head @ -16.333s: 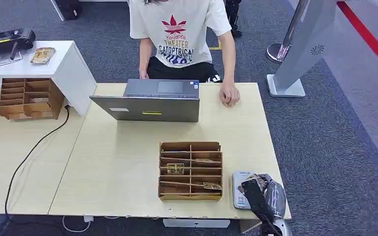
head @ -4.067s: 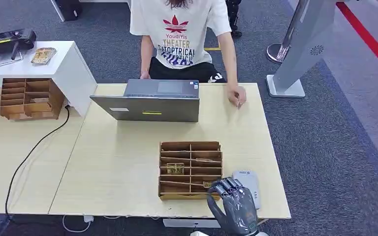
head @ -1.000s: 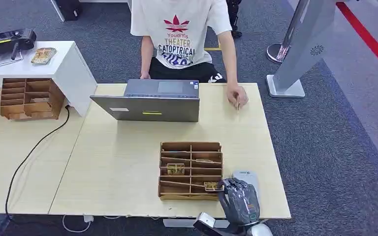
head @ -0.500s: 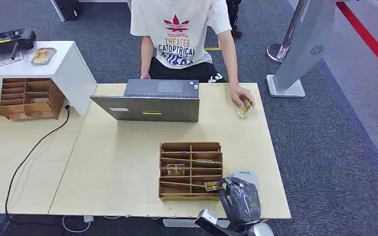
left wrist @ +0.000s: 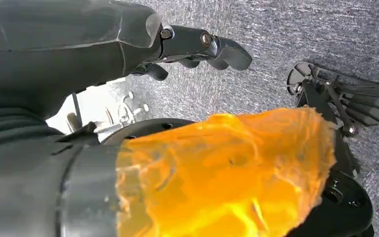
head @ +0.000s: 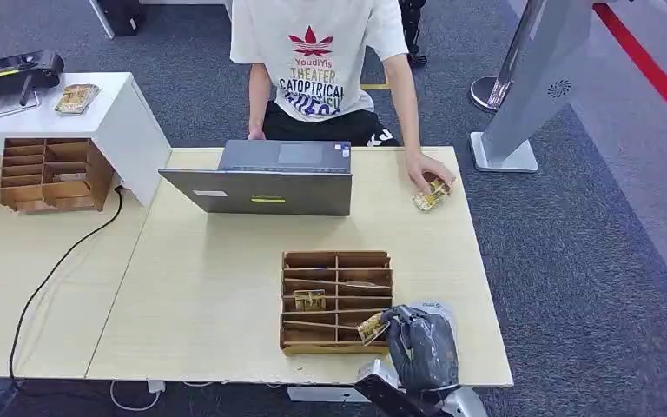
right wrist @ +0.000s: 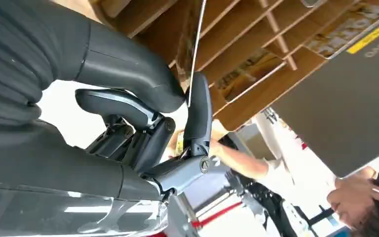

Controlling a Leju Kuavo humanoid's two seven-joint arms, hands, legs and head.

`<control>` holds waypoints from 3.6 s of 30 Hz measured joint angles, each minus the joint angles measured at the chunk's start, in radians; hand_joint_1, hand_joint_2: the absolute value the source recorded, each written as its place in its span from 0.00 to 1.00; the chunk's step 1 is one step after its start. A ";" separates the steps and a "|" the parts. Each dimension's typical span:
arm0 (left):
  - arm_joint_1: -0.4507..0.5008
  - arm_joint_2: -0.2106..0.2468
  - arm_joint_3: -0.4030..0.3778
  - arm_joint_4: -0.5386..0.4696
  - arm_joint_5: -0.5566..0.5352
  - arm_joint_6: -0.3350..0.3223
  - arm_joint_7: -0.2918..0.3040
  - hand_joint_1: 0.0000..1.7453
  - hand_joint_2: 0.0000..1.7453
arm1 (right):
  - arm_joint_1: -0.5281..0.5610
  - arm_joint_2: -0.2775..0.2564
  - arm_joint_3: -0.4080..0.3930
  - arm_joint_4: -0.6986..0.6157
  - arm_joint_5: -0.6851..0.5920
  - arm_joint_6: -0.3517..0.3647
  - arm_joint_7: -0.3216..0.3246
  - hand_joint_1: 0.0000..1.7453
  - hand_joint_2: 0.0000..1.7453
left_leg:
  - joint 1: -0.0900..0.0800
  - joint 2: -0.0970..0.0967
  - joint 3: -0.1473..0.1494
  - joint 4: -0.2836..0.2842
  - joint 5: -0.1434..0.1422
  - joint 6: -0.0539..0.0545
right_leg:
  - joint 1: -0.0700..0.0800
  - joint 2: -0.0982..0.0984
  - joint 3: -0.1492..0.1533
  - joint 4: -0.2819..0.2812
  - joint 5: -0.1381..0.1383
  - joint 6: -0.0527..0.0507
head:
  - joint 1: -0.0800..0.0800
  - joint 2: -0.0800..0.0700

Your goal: Pass the card to the sensor for recognition and then transmit it.

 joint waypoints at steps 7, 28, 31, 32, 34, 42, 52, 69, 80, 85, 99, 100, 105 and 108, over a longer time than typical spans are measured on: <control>0.000 0.000 0.000 0.000 0.000 -0.002 0.000 0.00 0.00 | 0.002 0.000 0.000 -0.022 -0.016 0.007 -0.005 0.96 1.00 | 0.000 0.000 0.000 0.000 0.000 0.000 | 0.000 0.000 0.000 0.000 0.000 0.000 | 0.000 0.000; 0.001 0.000 0.000 0.000 0.003 -0.006 -0.009 0.00 0.00 | 0.012 0.000 -0.016 -0.054 -0.160 0.058 -0.063 1.00 1.00 | 0.000 0.000 0.000 0.000 0.000 0.000 | 0.000 0.000 0.000 0.000 0.000 0.000 | 0.000 0.000; 0.001 0.000 0.000 0.000 0.004 -0.006 -0.009 0.00 0.00 | 0.013 0.000 -0.016 -0.054 -0.169 0.057 -0.069 0.99 1.00 | 0.000 0.000 0.000 0.000 0.000 0.000 | 0.000 0.000 0.000 0.000 0.000 0.000 | 0.000 0.000; 0.001 0.000 0.000 0.000 0.004 -0.006 -0.010 0.00 0.00 | 0.014 0.000 -0.016 -0.054 -0.174 0.057 -0.071 1.00 1.00 | 0.000 0.000 0.000 0.000 0.000 0.000 | 0.000 0.000 0.000 0.000 0.000 0.000 | 0.000 0.000; 0.001 0.000 0.000 0.000 0.005 -0.006 -0.010 0.00 0.00 | 0.015 0.000 -0.016 -0.058 -0.195 0.060 -0.076 1.00 1.00 | 0.000 0.000 0.000 0.000 0.000 0.000 | 0.000 0.000 0.000 0.000 0.000 0.000 | 0.000 0.000; 0.001 0.000 0.000 0.000 0.006 -0.006 -0.011 0.00 0.00 | 0.021 0.003 -0.026 -0.078 -0.293 0.085 -0.104 1.00 1.00 | 0.000 0.000 0.000 0.000 0.000 0.000 | 0.000 0.000 0.000 0.000 0.000 0.000 | 0.000 0.000; 0.001 0.000 0.000 0.000 0.004 -0.005 -0.011 0.00 0.00 | 0.023 0.024 -0.055 -0.105 -0.397 0.106 -0.127 1.00 1.00 | 0.000 0.000 0.000 0.000 0.000 0.000 | 0.000 0.000 0.000 0.000 0.000 0.000 | 0.000 0.000; 0.001 0.000 0.000 0.000 -0.012 -0.011 -0.011 0.00 0.00 | -0.055 0.045 -0.066 -0.163 -0.450 0.110 -0.142 1.00 1.00 | 0.000 0.000 0.000 0.000 0.000 0.000 | 0.000 0.000 0.000 0.000 0.000 0.000 | 0.000 0.000; -0.001 -0.001 -0.020 0.000 -0.037 -0.011 0.003 0.00 0.00 | -0.156 0.054 -0.066 -0.169 -0.478 0.115 -0.130 1.00 1.00 | 0.000 0.000 0.000 0.000 0.000 0.000 | 0.000 0.000 0.000 0.000 0.000 0.000 | 0.000 0.000; -0.003 -0.002 -0.029 0.000 -0.050 -0.007 0.013 0.00 0.00 | -0.221 0.062 -0.068 -0.151 -0.493 0.127 -0.114 1.00 1.00 | 0.000 0.000 0.000 0.000 0.000 0.000 | 0.000 0.000 0.000 0.000 0.000 0.000 | 0.000 0.000; -0.017 -0.005 -0.061 0.000 -0.076 -0.003 0.027 0.00 0.00 | -0.349 0.089 -0.090 -0.097 -0.515 0.146 -0.088 1.00 1.00 | 0.000 0.000 0.000 0.000 0.000 0.000 | 0.000 0.000 0.000 0.000 0.000 0.000 | 0.000 0.000; -0.017 -0.005 -0.062 0.000 -0.078 -0.003 0.029 0.00 0.00 | -0.351 0.090 -0.090 -0.094 -0.515 0.146 -0.088 1.00 1.00 | 0.000 0.000 0.000 0.000 0.000 0.000 | 0.000 0.000 0.000 0.000 0.000 0.000 | 0.000 0.000; -0.021 -0.006 -0.071 0.000 -0.090 -0.003 0.043 0.00 0.00 | -0.399 0.098 -0.099 -0.075 -0.516 0.145 -0.062 1.00 1.00 | 0.000 0.000 0.000 0.000 0.000 0.000 | 0.000 0.000 0.000 0.000 0.000 0.000 | 0.000 0.000; -0.025 -0.006 -0.078 0.000 -0.102 -0.003 0.048 0.00 0.00 | -0.453 0.109 -0.111 -0.048 -0.515 0.151 -0.035 1.00 1.00 | 0.000 0.000 0.000 0.000 0.001 0.000 | 0.000 0.000 0.000 0.000 0.001 -0.001 | 0.000 0.000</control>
